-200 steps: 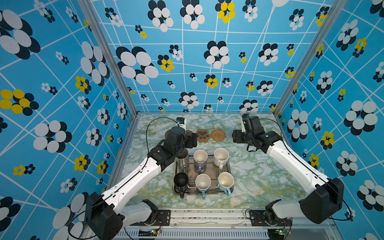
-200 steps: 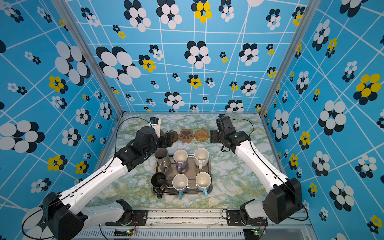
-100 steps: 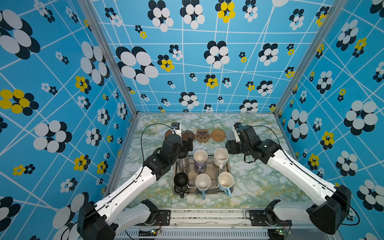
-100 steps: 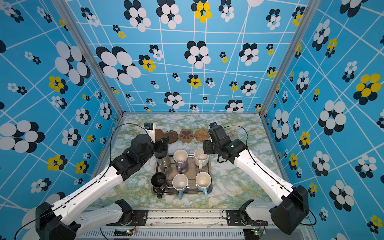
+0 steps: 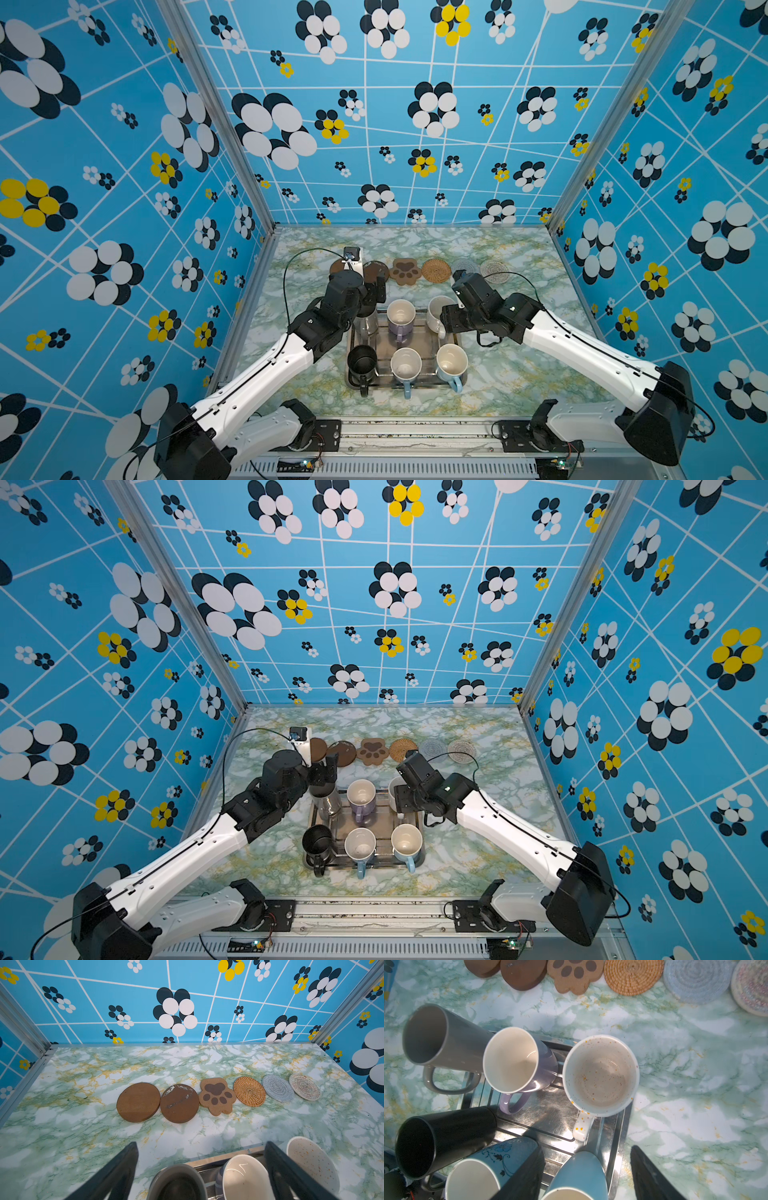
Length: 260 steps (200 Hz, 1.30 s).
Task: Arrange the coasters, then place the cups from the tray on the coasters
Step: 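Lower the right gripper over the speckled mug while the left gripper moves over the tray, then grasp the white speckled mug rim with the right gripper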
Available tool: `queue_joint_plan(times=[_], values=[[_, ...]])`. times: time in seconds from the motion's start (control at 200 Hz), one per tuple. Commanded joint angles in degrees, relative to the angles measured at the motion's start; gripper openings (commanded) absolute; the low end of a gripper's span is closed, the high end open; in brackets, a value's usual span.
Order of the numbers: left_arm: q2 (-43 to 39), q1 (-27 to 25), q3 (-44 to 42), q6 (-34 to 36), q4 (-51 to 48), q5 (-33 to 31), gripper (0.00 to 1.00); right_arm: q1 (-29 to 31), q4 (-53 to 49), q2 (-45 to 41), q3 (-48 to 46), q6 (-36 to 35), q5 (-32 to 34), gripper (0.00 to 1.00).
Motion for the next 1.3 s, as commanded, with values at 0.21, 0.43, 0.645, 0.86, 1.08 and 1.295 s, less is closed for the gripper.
queue_joint_plan(times=[0.21,0.43,0.645,0.86,1.08,1.295], values=[[-0.8,1.2,-1.4,0.6,1.0,-0.8,0.96,2.4,-0.2,4.1,-2.1,5.6,-0.9,0.66],[-1.7,1.9,-2.0,0.4,0.7,-0.9,0.97,2.5,2.5,6.3,-3.2,7.7,-1.3,0.65],[-3.9,2.7,-4.3,-0.4,3.5,1.1,0.98,2.5,4.0,9.5,-3.3,8.8,-2.0,0.62],[-4.7,3.9,-5.2,-0.9,3.5,1.3,0.99,2.5,5.3,12.3,-3.4,10.2,-0.7,0.58],[-4.7,4.6,-5.7,-1.2,4.0,1.9,0.99,2.4,6.4,14.1,-3.5,10.9,1.1,0.55],[-4.3,5.2,-5.9,-1.4,4.1,2.5,0.99,2.5,5.7,16.1,-2.7,10.5,2.4,0.53]])
